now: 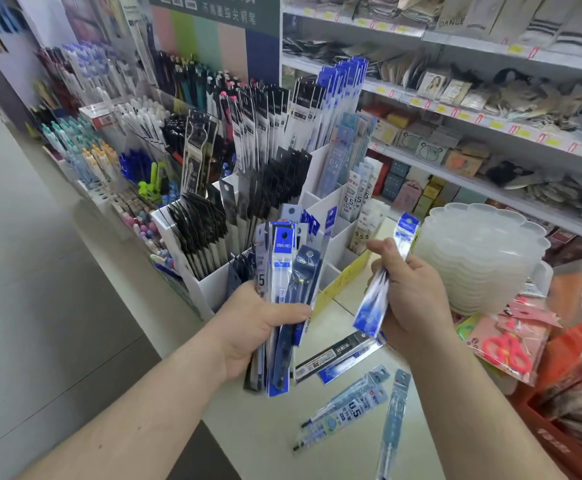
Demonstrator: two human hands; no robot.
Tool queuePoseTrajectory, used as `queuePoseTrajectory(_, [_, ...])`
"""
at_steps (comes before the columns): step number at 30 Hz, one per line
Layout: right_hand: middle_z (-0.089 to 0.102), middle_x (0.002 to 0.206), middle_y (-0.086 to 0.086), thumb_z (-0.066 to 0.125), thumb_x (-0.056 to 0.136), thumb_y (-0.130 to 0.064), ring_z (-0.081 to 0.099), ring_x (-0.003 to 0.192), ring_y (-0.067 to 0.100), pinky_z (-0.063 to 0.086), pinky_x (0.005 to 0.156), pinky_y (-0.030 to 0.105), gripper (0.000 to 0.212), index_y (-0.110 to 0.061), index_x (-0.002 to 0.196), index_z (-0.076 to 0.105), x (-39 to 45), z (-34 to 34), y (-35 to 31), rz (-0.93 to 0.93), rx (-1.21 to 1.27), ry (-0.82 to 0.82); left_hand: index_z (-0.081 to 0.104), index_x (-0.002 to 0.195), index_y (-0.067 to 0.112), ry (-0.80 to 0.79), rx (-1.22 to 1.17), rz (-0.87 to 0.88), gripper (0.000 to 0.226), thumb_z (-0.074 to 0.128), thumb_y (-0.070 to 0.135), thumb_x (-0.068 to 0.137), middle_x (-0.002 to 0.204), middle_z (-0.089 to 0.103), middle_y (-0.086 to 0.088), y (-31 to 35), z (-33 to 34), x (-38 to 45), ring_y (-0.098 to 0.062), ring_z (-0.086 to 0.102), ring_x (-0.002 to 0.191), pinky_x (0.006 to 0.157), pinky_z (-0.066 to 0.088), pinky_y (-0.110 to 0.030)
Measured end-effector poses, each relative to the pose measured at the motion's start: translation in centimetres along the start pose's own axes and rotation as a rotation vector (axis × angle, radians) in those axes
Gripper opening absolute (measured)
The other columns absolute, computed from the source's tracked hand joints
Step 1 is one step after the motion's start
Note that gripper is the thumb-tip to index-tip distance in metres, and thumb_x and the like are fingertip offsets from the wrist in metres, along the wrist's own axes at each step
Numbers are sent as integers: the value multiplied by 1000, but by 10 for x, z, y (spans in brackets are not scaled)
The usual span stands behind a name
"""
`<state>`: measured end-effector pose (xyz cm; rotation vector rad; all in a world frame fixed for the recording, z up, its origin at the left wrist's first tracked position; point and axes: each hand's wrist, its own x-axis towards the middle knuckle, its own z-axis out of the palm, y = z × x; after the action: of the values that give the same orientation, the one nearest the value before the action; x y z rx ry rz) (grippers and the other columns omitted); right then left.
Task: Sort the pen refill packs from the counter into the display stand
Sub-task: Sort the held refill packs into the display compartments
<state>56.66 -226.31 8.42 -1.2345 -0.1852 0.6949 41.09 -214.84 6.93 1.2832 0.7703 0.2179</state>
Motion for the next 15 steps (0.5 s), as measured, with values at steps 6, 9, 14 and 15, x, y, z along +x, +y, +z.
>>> queuePoseTrajectory(6, [76,90,16,68,84,-35,74,82,25,61,76,46,29,-12,102,73,-19,25,26,-84,-190,-72,63,101,26,211,360,228,37,81,10,72,88,75,14,1,16,-7,-5,71,82,80,57,-33])
queuePoseTrajectory(9, [78,91,7,62,96,-22,75,84,27,61,74,45,17,-10,104,71,-16,28,34,-26,-181,-27,64,109,26,170,286,196,43,77,4,75,92,76,10,1,17,-9,-8,73,85,81,60,-36])
queuePoseTrajectory(14, [76,92,14,60,96,-23,73,84,34,59,80,53,15,-12,94,70,-16,31,38,8,-107,-46,65,113,13,147,43,74,39,76,-3,79,96,77,-6,-1,14,-9,-26,75,87,84,59,-48])
queuePoseTrajectory(15, [76,91,14,60,96,-24,72,83,33,59,80,53,16,-11,94,70,-16,31,38,-12,-117,-35,65,111,12,149,29,66,36,75,-4,80,95,77,-7,-1,14,-9,-27,75,86,83,59,-48])
